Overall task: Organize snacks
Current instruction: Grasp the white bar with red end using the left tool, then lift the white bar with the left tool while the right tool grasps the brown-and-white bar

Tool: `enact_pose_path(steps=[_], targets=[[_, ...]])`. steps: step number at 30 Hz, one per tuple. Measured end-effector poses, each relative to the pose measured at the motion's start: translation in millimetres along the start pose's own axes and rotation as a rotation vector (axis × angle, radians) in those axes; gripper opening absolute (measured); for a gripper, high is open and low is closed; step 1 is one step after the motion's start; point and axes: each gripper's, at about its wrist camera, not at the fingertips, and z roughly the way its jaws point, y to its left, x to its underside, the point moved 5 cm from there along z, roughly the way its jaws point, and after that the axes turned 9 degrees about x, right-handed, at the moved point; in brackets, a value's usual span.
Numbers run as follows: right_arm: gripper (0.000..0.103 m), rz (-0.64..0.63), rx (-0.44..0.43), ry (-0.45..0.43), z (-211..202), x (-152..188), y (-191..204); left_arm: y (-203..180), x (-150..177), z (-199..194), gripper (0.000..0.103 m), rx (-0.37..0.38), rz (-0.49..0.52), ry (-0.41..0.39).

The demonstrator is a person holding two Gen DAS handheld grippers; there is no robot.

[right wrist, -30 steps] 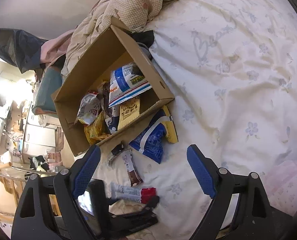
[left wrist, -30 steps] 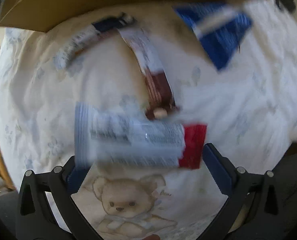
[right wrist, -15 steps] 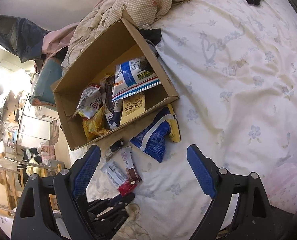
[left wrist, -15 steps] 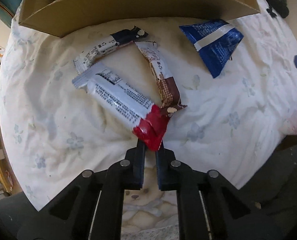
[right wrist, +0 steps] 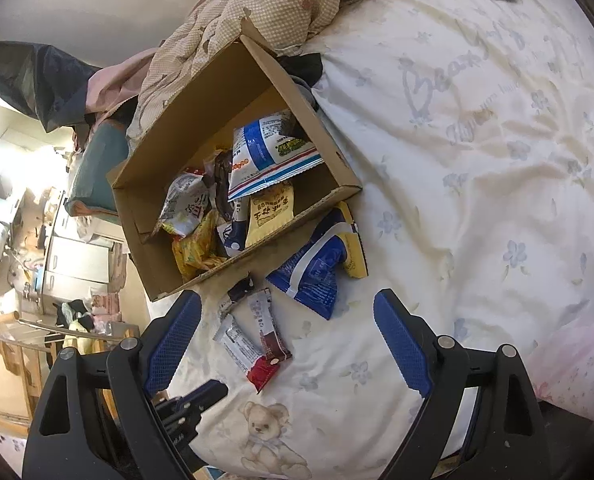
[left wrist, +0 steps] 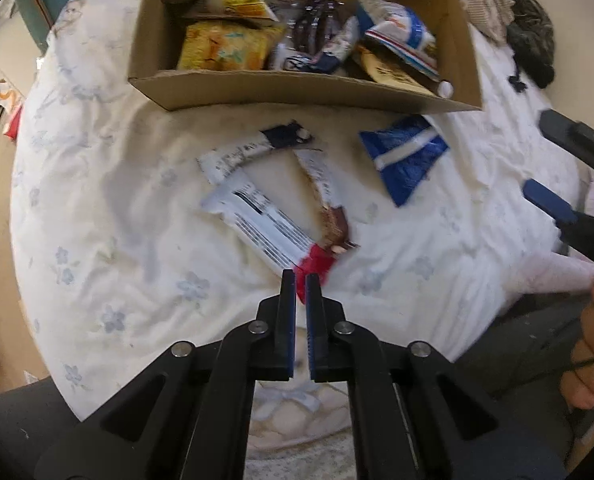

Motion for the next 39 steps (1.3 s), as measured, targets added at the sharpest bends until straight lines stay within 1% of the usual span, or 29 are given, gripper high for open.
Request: enact_pose_path(steps=[1, 2, 3, 4, 5, 8, 9, 11, 12, 13, 14, 16, 17, 18, 19, 20, 22, 25, 27, 29, 31, 34, 35, 36, 39], targets=[[0.090, 0.000, 0.000, 0.003, 1, 0, 0, 3, -4, 9, 0.010, -0.017, -0.006, 0.011], [0.090, -0.001, 0.002, 0.004, 1, 0, -1, 6, -8, 14, 0.038, -0.029, -0.022, 0.022], [0.090, -0.001, 0.003, 0.005, 1, 1, -1, 14, -18, 23, 0.058, -0.043, -0.054, 0.037], [0.090, 0.000, 0.003, 0.005, 1, 0, -2, 22, -21, 28, 0.079, -0.049, -0.118, 0.022], [0.090, 0.003, 0.003, 0.005, 1, 0, -2, 27, -26, 28, 0.079, -0.045, -0.168, -0.008], [0.090, 0.014, 0.004, 0.005, 1, -1, -5, 44, -35, 47, 0.079, -0.074, -0.278, 0.016], [0.090, 0.019, 0.008, 0.004, 2, -1, -6, 52, -38, 55, 0.079, -0.094, -0.325, 0.020], [0.090, 0.025, 0.018, 0.006, 3, -2, -10, 61, -37, 63, 0.076, -0.139, -0.368, 0.028], [0.090, 0.027, 0.021, 0.006, 3, -2, -11, 59, -37, 65, 0.075, -0.160, -0.360, 0.031], [0.090, 0.030, 0.026, 0.006, 3, -2, -12, 54, -36, 65, 0.073, -0.202, -0.327, 0.033], [0.090, 0.035, 0.028, 0.006, 4, -3, -13, 48, -36, 67, 0.073, -0.218, -0.290, 0.046], [0.090, 0.039, 0.031, 0.010, 5, -3, -13, 34, -31, 75, 0.072, -0.243, -0.183, 0.100], [0.090, 0.037, 0.032, 0.013, 6, -3, -12, 30, -30, 77, 0.058, -0.249, -0.155, 0.103], [0.090, 0.031, 0.032, 0.017, 8, -3, -10, 28, -28, 78, 0.051, -0.238, -0.137, 0.099], [0.090, 0.021, 0.033, 0.020, 9, -2, -7, 28, -27, 78, 0.037, -0.230, -0.124, 0.102], [0.090, 0.011, 0.033, 0.022, 9, -1, -4, 30, -27, 74, 0.028, -0.222, -0.125, 0.099], [0.090, -0.022, 0.038, 0.024, 10, 2, 3, 37, -26, 68, 0.027, -0.190, -0.137, 0.110], [0.090, -0.051, 0.044, 0.030, 13, 4, 7, 49, -26, 50, 0.027, -0.168, -0.167, 0.109], [0.090, -0.055, 0.043, 0.043, 15, 5, 8, 54, -32, 31, 0.027, -0.154, -0.192, 0.079], [0.090, -0.057, 0.045, 0.062, 20, 7, 9, 54, -43, 6, 0.027, -0.140, -0.172, 0.041], [0.090, -0.056, 0.031, 0.089, 25, 10, 11, 50, -41, -16, 0.027, -0.127, -0.139, 0.015], [0.090, -0.085, 0.015, 0.137, 36, 16, 20, 51, -39, -43, 0.027, -0.119, -0.089, -0.016], [0.090, -0.103, 0.022, 0.167, 44, 20, 24, 52, -38, -48, 0.027, -0.123, -0.078, -0.026], [0.090, -0.114, 0.030, 0.188, 49, 22, 26, 46, -34, -46, 0.027, -0.128, -0.068, -0.036], [0.088, -0.175, 0.066, 0.307, 82, 39, 37, 58, -33, -56, 0.027, -0.151, -0.068, -0.063]])
